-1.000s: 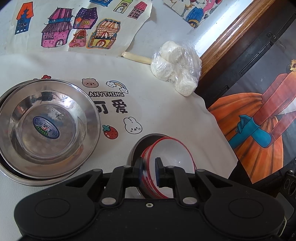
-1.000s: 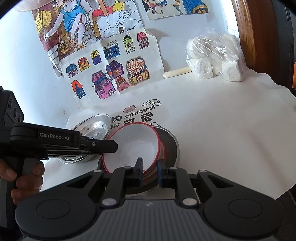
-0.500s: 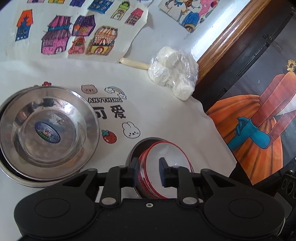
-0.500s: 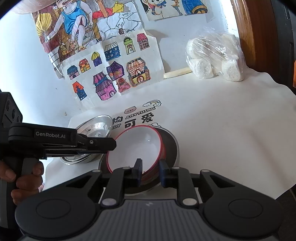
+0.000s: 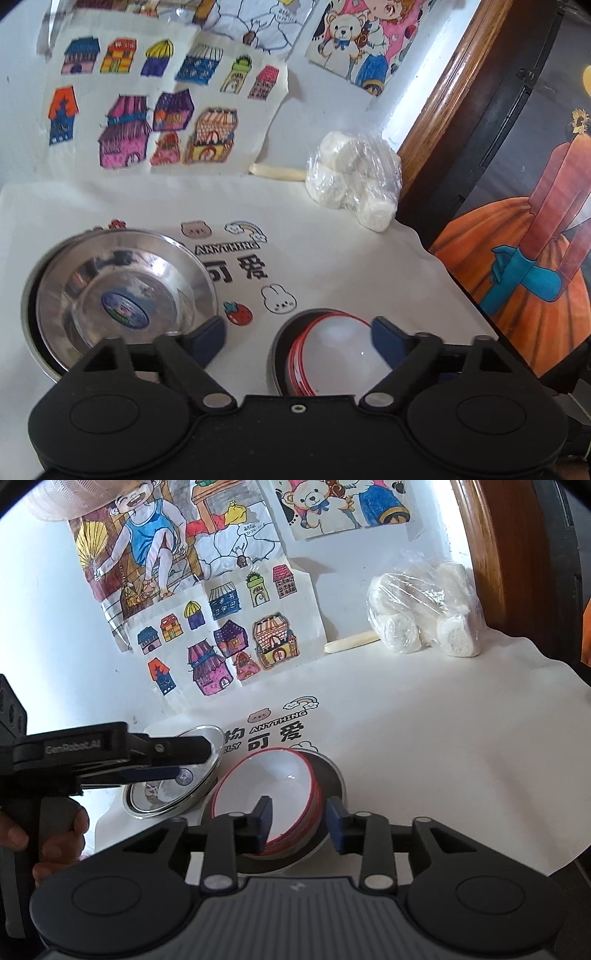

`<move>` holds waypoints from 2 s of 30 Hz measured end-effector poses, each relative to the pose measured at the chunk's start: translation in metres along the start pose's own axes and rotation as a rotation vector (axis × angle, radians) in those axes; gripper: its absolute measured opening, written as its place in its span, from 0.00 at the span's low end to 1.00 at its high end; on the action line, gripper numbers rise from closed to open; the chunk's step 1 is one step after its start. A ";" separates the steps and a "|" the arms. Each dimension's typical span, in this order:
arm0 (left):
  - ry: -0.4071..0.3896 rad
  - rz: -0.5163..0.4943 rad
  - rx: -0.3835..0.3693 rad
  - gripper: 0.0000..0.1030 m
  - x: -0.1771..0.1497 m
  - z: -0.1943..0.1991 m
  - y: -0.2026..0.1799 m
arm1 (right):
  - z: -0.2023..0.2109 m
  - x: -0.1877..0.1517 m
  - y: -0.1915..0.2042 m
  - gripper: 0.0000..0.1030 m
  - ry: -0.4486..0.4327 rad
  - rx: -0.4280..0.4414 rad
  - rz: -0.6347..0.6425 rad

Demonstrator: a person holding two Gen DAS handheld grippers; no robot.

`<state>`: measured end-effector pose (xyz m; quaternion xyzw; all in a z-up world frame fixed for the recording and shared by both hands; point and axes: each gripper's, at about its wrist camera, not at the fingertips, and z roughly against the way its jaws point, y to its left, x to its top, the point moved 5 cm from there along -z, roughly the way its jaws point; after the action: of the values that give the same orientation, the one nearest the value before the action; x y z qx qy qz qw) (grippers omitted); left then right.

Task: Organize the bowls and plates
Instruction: 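Open both tools and release the white bowl inside the steel bowl, then move both tools to the rim of the steel bowl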

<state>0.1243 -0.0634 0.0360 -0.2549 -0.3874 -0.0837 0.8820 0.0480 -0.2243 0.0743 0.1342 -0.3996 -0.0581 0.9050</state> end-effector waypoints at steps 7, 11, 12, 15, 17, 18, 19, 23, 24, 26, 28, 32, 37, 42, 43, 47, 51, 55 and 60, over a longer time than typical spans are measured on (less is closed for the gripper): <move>-0.016 -0.016 0.055 0.99 0.000 0.003 0.003 | 0.003 0.000 -0.007 0.77 -0.023 -0.029 -0.032; -0.019 -0.027 0.092 0.99 -0.002 0.005 0.007 | 0.005 0.001 -0.014 0.92 -0.035 -0.038 -0.054; -0.020 -0.029 0.102 0.99 -0.002 0.006 0.009 | 0.005 0.002 -0.015 0.96 -0.037 -0.039 -0.058; -0.007 -0.034 0.144 0.99 -0.006 0.009 0.016 | 0.006 0.002 -0.019 1.00 -0.047 -0.042 -0.074; 0.015 -0.035 0.169 0.99 -0.011 0.012 0.021 | 0.006 0.002 -0.024 1.00 -0.046 -0.047 -0.080; 0.026 -0.040 0.175 0.99 -0.013 0.014 0.024 | 0.006 0.001 -0.025 1.00 -0.044 -0.052 -0.081; 0.037 -0.043 0.184 0.99 -0.016 0.015 0.026 | 0.005 0.001 -0.027 1.00 -0.039 -0.058 -0.081; 0.099 -0.030 0.209 0.99 -0.027 0.016 0.033 | 0.004 -0.002 -0.036 1.00 -0.017 -0.090 -0.064; 0.117 -0.017 0.207 0.99 -0.029 0.015 0.034 | 0.004 -0.002 -0.038 1.00 -0.011 -0.098 -0.060; 0.151 0.013 0.213 0.99 -0.034 0.011 0.037 | 0.002 -0.001 -0.042 1.00 0.004 -0.114 -0.050; 0.180 0.043 0.223 0.99 -0.037 0.005 0.039 | 0.000 -0.001 -0.044 1.00 0.018 -0.128 -0.040; 0.206 0.105 0.211 0.99 -0.038 -0.002 0.039 | -0.002 0.000 -0.050 1.00 0.043 -0.152 -0.017; 0.223 0.115 0.194 0.99 -0.036 -0.008 0.035 | -0.005 -0.002 -0.057 1.00 0.059 -0.157 -0.024; 0.271 0.153 0.210 0.99 -0.035 -0.019 0.039 | -0.010 -0.004 -0.062 1.00 0.087 -0.156 -0.036; 0.276 0.155 0.210 0.99 -0.035 -0.020 0.040 | -0.012 -0.005 -0.062 1.00 0.100 -0.151 -0.040; 0.288 0.166 0.210 0.99 -0.034 -0.025 0.041 | -0.016 -0.008 -0.065 1.00 0.142 -0.149 -0.044; 0.304 0.191 0.214 0.99 -0.037 -0.029 0.042 | -0.015 -0.006 -0.065 1.00 0.142 -0.146 -0.043; 0.311 0.199 0.227 0.99 -0.038 -0.033 0.043 | -0.014 -0.003 -0.065 1.00 0.134 -0.131 -0.044; 0.310 0.210 0.236 0.99 -0.038 -0.034 0.043 | -0.019 -0.001 -0.060 1.00 0.153 -0.131 -0.028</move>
<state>0.1349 -0.0456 -0.0278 -0.1727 -0.2254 0.0161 0.9587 0.0615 -0.2778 0.0444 0.0842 -0.3226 -0.0863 0.9388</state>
